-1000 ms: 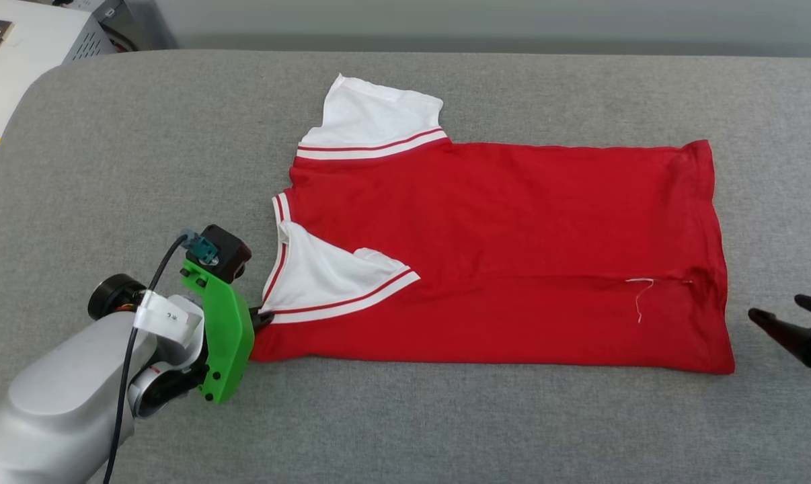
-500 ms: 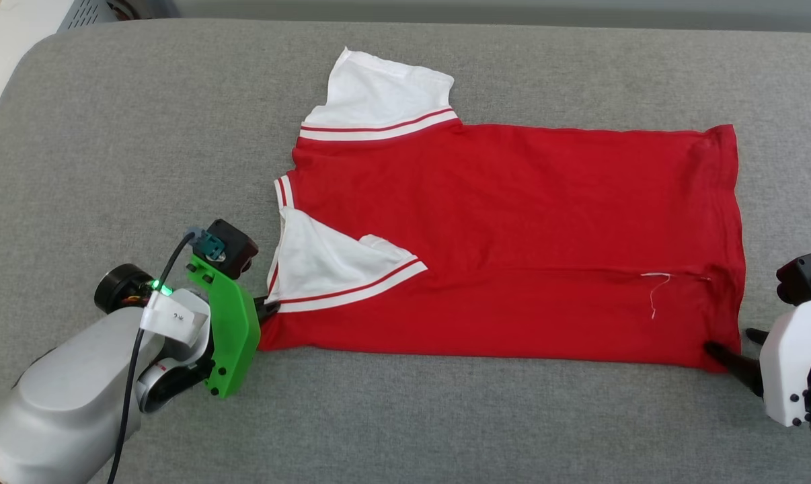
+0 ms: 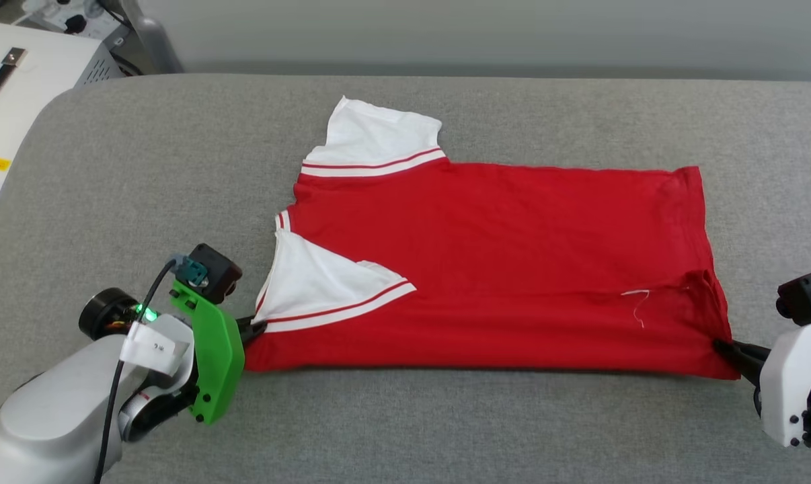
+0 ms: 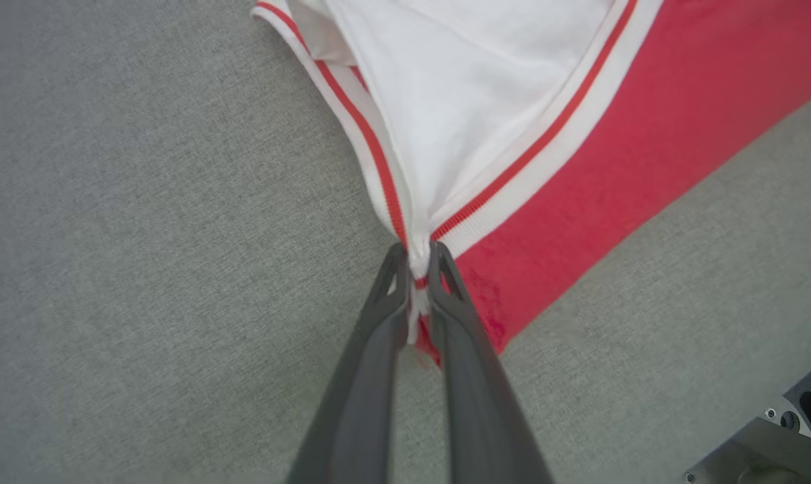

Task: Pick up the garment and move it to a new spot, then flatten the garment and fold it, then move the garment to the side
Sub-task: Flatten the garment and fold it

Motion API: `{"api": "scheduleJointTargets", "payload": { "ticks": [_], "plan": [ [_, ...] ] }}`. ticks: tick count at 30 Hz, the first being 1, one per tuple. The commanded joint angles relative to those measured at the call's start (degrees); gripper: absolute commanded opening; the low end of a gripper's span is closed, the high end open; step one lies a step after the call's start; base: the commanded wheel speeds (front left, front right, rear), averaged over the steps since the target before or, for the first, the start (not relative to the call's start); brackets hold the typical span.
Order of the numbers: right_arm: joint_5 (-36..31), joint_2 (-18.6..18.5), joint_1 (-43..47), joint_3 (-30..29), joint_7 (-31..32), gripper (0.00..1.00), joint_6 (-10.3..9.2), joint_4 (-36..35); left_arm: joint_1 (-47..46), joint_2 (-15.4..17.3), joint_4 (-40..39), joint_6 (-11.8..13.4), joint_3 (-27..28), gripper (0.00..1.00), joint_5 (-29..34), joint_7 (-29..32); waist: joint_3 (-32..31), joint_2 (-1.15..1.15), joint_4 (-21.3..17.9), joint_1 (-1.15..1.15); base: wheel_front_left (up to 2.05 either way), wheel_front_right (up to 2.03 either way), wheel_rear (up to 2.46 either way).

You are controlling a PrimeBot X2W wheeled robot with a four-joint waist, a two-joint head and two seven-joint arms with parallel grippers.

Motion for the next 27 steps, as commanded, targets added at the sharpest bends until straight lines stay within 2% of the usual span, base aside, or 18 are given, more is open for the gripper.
{"api": "scheduleJointTargets", "payload": {
  "ticks": [1, 10, 14, 20, 27],
  "plan": [
    [0.2, -0.7, 1.6, -0.7, -0.5, 0.00, -0.04, -0.6, 1.4, 1.3, -0.9, 0.8, -0.1, 0.00, -0.3, 0.1, -1.7, 0.00, -0.3, 0.00, 0.00, 0.00, 0.00],
    [-0.2, -0.9, 9.4, -5.8, -0.1, 0.00, -0.04, -5.3, 7.4, 5.8, -11.2, 6.1, -0.7, 0.00, -2.2, 1.0, -2.8, 0.00, -0.4, 0.00, 0.00, 0.00, 0.00],
    [-0.8, -0.6, 11.9, -8.4, 1.0, 0.00, -0.04, -6.6, 9.1, 6.7, -13.7, 7.9, -1.0, 0.00, -2.5, 0.9, -2.4, 0.00, -0.5, 0.00, 0.00, 0.00, 0.00],
    [-1.8, 1.4, 13.1, -9.9, 3.6, 0.00, -0.04, -6.4, 9.8, 5.7, -13.0, 8.6, -1.4, 0.00, -2.8, 1.0, -1.0, 0.00, -0.6, 0.00, 0.00, 0.00, 0.00],
    [-4.0, 4.3, 13.2, -9.3, 3.5, 0.00, -0.04, -2.1, 10.4, 3.7, -8.5, 8.1, -1.7, 0.00, -3.2, -0.3, -0.1, 0.00, -0.5, 0.00, 0.00, 0.00, 0.00]
  ]
}}
